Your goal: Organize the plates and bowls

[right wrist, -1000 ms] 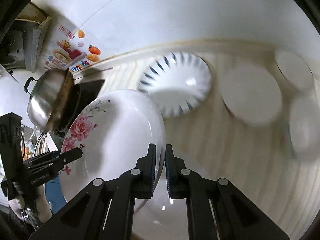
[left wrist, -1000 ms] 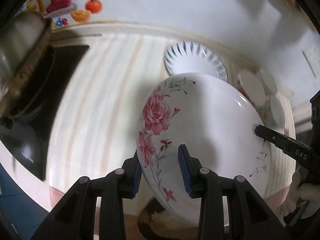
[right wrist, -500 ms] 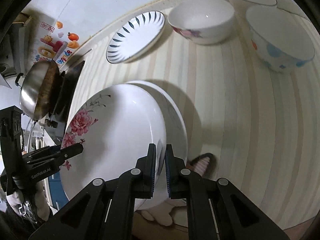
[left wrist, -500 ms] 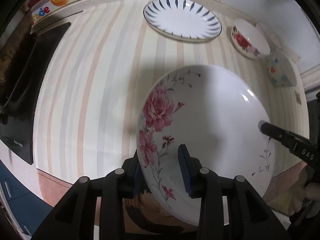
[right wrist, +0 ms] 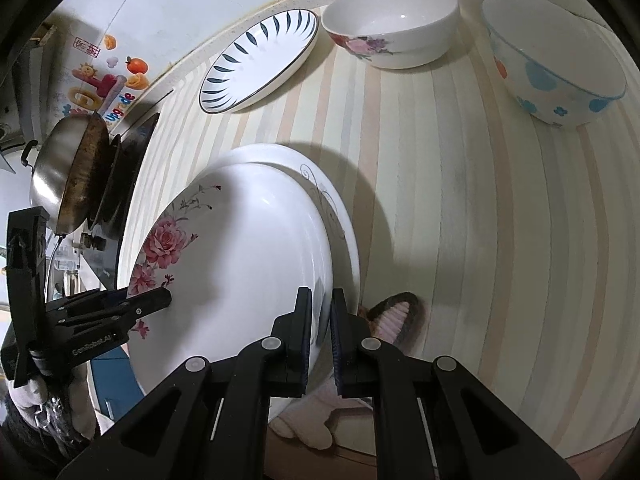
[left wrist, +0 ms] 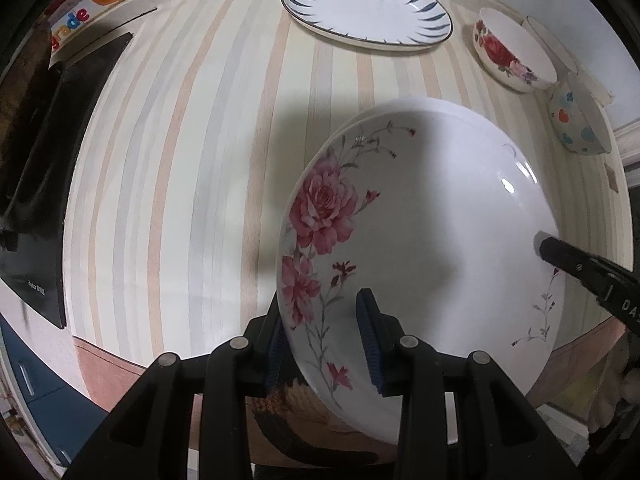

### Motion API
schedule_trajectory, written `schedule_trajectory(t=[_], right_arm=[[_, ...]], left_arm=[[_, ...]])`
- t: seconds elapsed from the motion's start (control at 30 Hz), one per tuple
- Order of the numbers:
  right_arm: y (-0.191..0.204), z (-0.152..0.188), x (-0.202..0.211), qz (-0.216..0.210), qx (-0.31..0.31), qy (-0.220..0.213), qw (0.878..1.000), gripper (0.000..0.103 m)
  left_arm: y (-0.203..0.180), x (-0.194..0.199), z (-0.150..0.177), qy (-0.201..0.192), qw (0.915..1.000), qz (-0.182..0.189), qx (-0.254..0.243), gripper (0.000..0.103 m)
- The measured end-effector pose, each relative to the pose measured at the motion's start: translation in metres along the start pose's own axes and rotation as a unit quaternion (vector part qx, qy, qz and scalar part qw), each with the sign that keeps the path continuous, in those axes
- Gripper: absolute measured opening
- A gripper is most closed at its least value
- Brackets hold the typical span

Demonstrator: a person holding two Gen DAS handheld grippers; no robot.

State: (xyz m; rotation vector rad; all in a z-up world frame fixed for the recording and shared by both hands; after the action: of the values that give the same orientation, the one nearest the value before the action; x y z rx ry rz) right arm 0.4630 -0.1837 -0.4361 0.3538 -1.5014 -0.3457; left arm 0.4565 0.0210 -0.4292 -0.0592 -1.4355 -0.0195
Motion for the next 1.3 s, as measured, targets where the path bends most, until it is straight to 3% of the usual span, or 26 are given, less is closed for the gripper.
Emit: schedule_trajectory(t=[0.47, 0.9, 1.0, 1.13, 1.3], right_arm=[[0.003, -0.010, 0.002, 0.028, -0.017, 0.009, 0.999, 0.011], [0.000, -0.005, 0.003, 0.024, -0.075, 0.046, 0.996, 0.012], [-0.003, -0.004, 0.007, 0.027, -0.089, 0.047, 0.995, 0.013], [-0.011, -0.008, 0.020, -0.003, -0.108, 0.044, 0.993, 0.013], [0.007, -0.042, 0.065, -0.027, -0.089, -0.009, 0.996, 0.015]], left_arm=[[-0.020, -0.011, -0.009, 0.012, 0.9992, -0.027, -0.026, 0.031], [-0.001, -0.006, -0.005, 0.031, 0.9991, -0.004, -0.029, 0.031], [0.006, 0.002, -0.007, 0.033, 0.9991, 0.005, -0.028, 0.031], [0.019, 0.030, -0.010, 0.026, 0.9990, 0.027, -0.026, 0.031], [0.040, 0.080, -0.047, -0.017, 0.9981, 0.059, 0.002, 0.032]])
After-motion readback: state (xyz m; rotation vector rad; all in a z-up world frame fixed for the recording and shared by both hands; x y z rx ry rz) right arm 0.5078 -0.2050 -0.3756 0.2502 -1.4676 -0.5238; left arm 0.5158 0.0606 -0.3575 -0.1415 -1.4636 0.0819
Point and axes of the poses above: each gripper's, at about its wrist camera, not at the fingertips, and x roughly against the way its jaws point, y to its left, z to its underside, the point moved 1 cm from there along -x, roughly the way its jaws point, and after that the axes turned 11 degrees about y, right-handed, at the moved point
